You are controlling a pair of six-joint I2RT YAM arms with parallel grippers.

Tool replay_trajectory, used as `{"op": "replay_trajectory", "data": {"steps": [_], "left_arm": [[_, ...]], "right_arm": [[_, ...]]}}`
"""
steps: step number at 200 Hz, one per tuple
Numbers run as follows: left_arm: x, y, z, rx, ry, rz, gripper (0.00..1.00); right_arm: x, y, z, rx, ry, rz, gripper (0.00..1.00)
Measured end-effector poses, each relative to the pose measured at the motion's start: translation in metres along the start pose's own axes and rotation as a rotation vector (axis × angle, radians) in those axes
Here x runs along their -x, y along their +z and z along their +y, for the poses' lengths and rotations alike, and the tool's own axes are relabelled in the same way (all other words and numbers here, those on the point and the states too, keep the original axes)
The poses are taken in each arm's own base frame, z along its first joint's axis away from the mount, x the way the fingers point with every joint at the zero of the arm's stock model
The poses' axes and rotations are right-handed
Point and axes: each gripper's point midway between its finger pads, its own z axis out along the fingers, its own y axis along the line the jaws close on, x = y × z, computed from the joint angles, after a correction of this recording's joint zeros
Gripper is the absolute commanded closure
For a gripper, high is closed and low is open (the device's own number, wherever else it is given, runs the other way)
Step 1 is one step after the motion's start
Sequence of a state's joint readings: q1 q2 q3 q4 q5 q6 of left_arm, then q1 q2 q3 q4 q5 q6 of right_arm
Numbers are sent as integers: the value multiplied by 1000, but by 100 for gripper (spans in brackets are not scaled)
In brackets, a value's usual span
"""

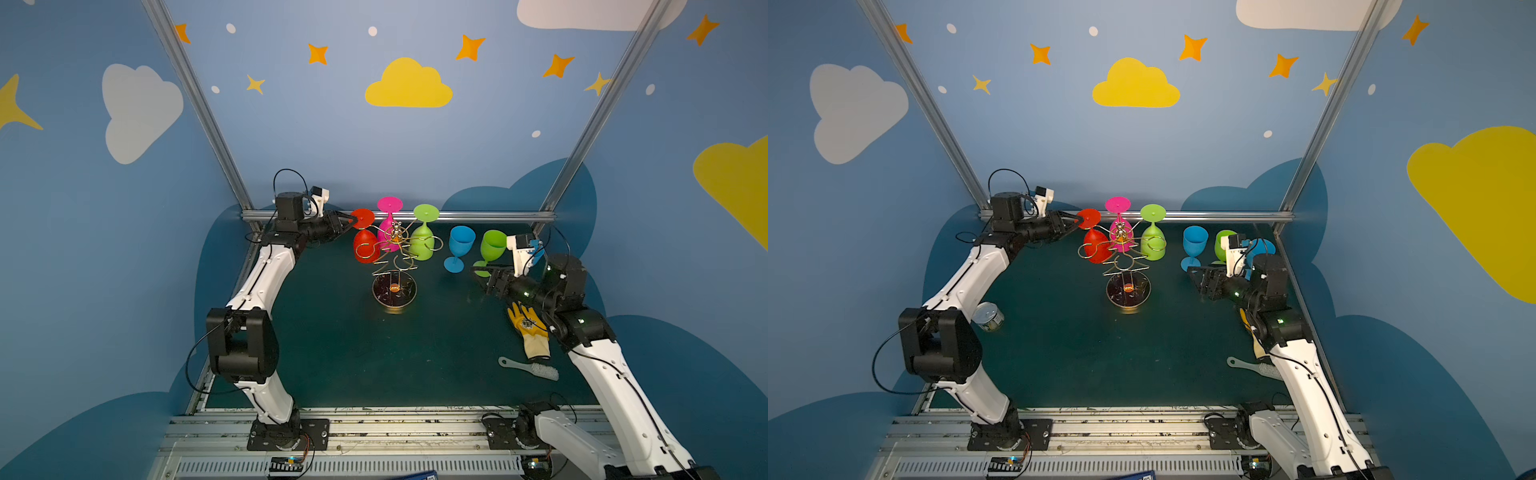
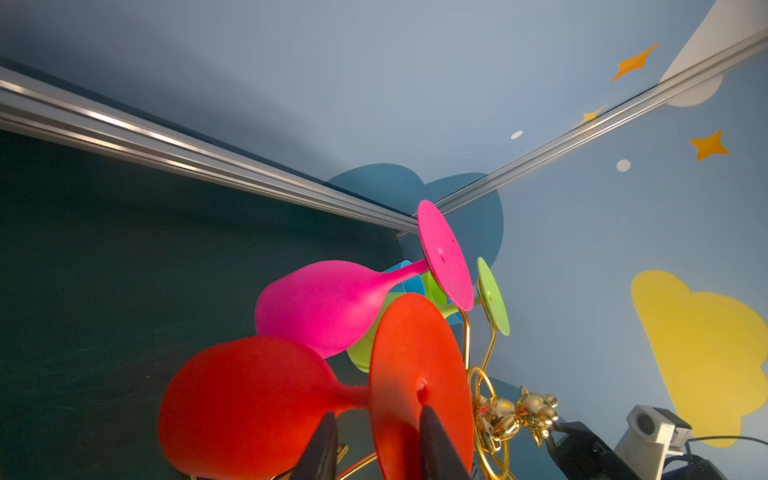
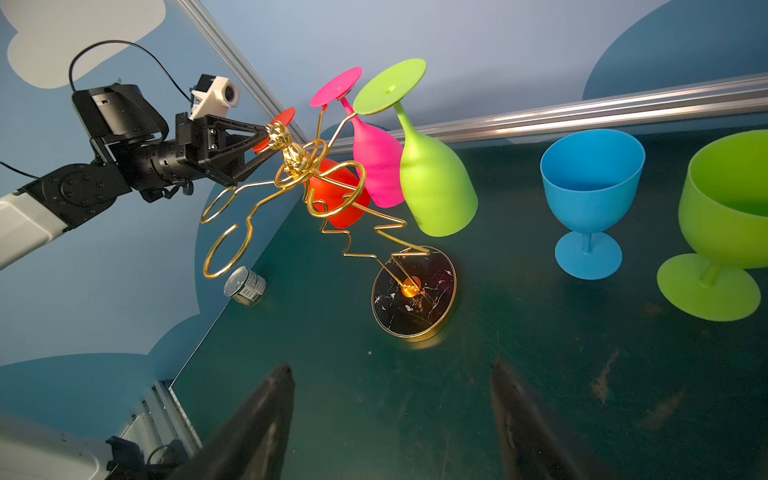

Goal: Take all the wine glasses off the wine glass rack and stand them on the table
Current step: 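Reach the left gripper toward the red glass hanging on the rack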

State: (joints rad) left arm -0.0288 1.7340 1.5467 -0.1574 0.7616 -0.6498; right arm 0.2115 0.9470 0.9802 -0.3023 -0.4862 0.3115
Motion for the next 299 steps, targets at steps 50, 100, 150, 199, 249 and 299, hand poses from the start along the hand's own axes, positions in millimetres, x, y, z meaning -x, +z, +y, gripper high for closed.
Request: {"op": "replay_trajectory", "data": {"steps": [50, 100, 150, 199, 249, 299], "left_arm": [[2, -1, -2, 2, 8, -2, 78], [4, -2, -2, 1, 6, -8, 87], [11, -9, -6, -18, -14, -21, 93], [14, -10, -16, -69, -37, -19, 96], [16, -13, -17, -100, -89, -20, 96], [19, -15, -22, -149, -136, -22, 96]], "right_arm": [[0, -3, -1, -12, -2, -12, 26], [0, -4, -2, -19, -3, -19, 26], [-1, -3, -4, -25, -1, -21, 26], [-2, -3, -4, -26, 1, -22, 26], [-2, -3, -5, -27, 7, -23, 26], [-1, -3, -4, -25, 12, -26, 26]]}}
